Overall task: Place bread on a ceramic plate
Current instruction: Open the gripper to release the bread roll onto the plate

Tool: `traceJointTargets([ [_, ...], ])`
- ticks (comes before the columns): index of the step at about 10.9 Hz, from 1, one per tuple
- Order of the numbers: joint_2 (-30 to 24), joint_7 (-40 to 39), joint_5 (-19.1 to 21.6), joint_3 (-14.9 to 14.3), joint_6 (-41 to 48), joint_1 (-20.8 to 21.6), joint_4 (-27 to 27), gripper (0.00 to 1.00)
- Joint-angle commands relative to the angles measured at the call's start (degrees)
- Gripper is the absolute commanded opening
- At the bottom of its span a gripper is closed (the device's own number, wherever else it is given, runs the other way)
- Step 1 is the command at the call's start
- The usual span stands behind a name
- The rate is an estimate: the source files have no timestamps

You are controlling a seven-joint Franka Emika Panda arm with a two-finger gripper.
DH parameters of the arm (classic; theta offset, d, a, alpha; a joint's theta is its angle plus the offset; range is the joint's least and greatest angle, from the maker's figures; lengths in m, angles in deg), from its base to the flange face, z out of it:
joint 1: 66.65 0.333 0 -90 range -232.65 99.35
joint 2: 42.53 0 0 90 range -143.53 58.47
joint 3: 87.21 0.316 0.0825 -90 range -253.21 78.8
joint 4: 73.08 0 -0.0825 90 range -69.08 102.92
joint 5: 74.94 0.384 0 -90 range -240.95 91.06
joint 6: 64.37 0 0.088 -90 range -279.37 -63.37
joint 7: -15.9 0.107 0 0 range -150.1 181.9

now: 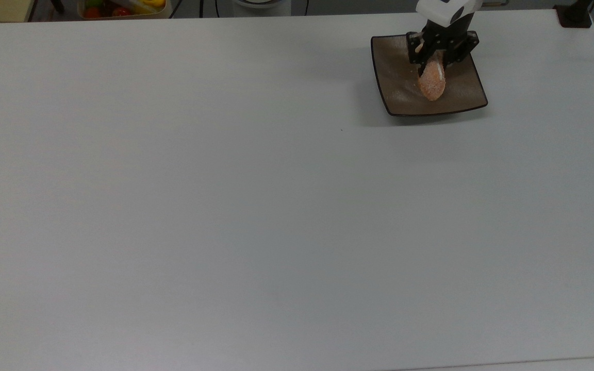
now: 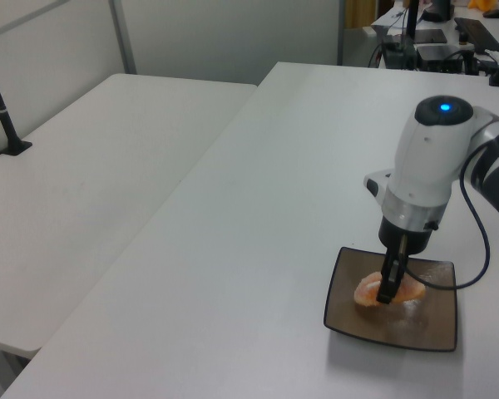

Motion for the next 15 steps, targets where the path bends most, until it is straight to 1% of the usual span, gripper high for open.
traceJointTargets([
  [1, 1.44, 4.93, -4.37, -0.35, -3.24, 1.25, 1.32, 0.39],
  [2, 2.23, 6.43, -5.7, -0.34, -3.33, 1.34, 1.32, 0.4],
  [3, 2.59, 6.88, -6.23, -0.34, -3.24, 1.52, 1.32, 0.43],
  [4, 2.76, 6.88, -6.24, -0.34, -3.24, 1.52, 1.23, 0.49],
  [5, 2.76, 7.14, -6.24, -0.26, -3.16, 1.52, 1.15, 0.63],
  [7, 2.76, 7.23, -6.24, -0.26, -2.81, 1.43, 0.97, 0.81],
  [8, 2.76, 7.23, -6.24, -0.26, -2.72, 1.52, 0.88, 0.97],
  [9, 2.68, 7.23, -6.24, -0.26, -2.54, 1.52, 0.88, 1.0],
  [11, 2.59, 7.06, -6.24, -0.26, -1.84, 1.52, 0.27, 1.0],
  [13, 2.06, 6.88, -6.15, -0.17, 1.05, 1.34, -1.48, 1.0],
  [15, -1.0, 6.71, -5.8, -0.08, 2.12, 0.64, -2.11, 1.0],
])
